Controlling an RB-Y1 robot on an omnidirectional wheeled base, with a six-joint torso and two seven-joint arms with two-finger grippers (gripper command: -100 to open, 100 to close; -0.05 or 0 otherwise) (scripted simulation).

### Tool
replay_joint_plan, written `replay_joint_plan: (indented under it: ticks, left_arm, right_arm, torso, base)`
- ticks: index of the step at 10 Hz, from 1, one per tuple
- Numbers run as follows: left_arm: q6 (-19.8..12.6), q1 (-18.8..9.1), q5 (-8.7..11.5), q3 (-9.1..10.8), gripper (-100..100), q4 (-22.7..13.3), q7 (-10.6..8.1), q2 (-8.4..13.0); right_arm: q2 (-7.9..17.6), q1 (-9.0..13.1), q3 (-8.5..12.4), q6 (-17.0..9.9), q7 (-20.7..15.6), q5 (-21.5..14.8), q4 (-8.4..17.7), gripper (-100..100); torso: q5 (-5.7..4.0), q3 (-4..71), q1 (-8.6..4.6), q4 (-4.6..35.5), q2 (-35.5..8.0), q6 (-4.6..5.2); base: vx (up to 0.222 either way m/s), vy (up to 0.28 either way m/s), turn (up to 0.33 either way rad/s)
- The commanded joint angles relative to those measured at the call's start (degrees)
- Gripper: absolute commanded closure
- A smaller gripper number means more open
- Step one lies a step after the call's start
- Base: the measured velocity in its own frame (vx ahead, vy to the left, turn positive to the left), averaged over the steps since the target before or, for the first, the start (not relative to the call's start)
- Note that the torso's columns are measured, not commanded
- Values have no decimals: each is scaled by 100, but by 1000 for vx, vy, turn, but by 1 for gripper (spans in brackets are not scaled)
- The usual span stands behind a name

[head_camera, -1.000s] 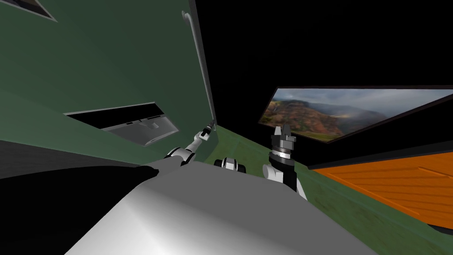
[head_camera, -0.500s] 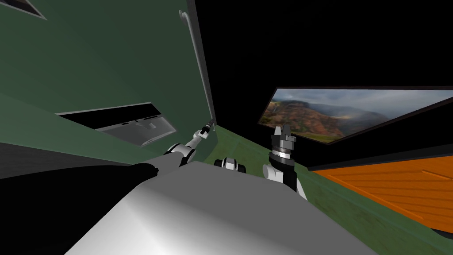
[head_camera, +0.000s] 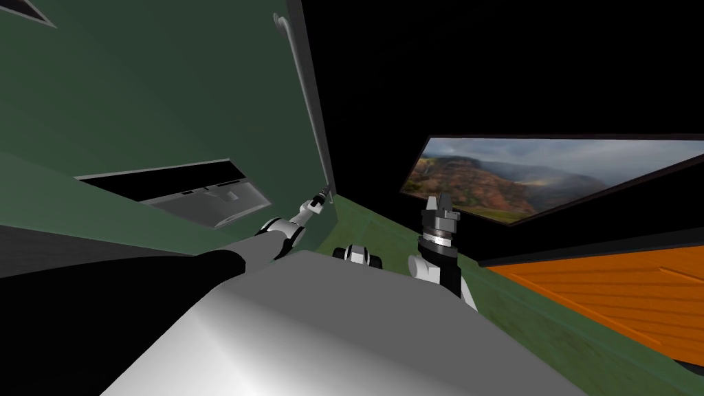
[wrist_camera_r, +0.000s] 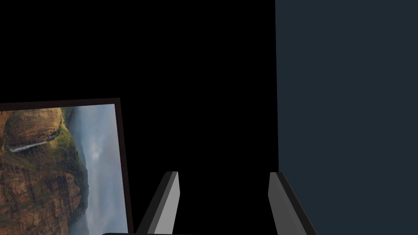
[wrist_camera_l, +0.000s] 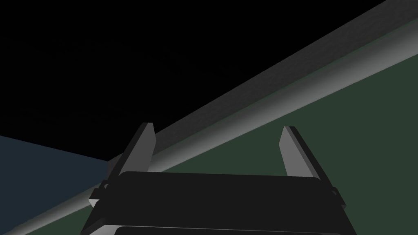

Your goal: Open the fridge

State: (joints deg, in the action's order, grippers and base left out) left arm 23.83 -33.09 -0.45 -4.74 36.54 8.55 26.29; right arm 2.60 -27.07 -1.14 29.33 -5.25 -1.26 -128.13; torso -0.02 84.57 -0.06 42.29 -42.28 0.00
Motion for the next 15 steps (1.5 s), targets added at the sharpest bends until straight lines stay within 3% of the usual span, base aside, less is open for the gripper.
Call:
replay_joint_plan:
  ticks: [1, 5, 9, 11, 12, 14, 15]
  left_arm:
    - [-57, -249, 19, -31, -100, -412, 7, 115]
    - [-136, -830, 59, -85, -100, -1308, 57, 372]
    - [-149, -932, 66, -95, -100, -1462, 65, 422]
    - [-191, -880, 68, -85, -100, -1358, 71, 412]
    - [-191, -879, 68, -85, 100, -1357, 71, 412]
    - [-287, -471, -186, -135, 100, -868, -303, 597]
    - [-287, -471, -186, -135, 100, -735, -365, 597]
  right_arm:
    - [0, 0, 0, 0, 0, 0, 0, 0]
    - [0, 0, 0, 0, 0, 0, 0, 0]
    - [0, 0, 0, 0, 0, 0, 0, 0]
    - [1, 0, 0, 0, 0, 0, 0, 0]
    - [1, 0, 0, 0, 0, 0, 0, 0]
    - [0, 3, -1, 0, 0, 0, 0, 0]
    - [0, 4, -1, -1, 0, 0, 0, 0]
  torso:
    - [-1, 3, -1, -1, 6, 0]
    - [1, 1, 3, 0, 1, -1]
    - [4, -4, 14, 1, -6, 0]
    - [3, -1, 8, 0, -1, 0]
    - [2, 0, 6, 0, 0, 0]
    - [10, -3, 12, -7, -5, 6]
    - [5, -16, 2, 3, -27, 2]
  base:
    - [35, -47, 8]
    - [35, -56, 16]
    - [10, -20, 2]
    - [0, 0, 0]
    - [0, 0, 0]
    - [-150, -41, -213]
    - [-179, -20, -98]
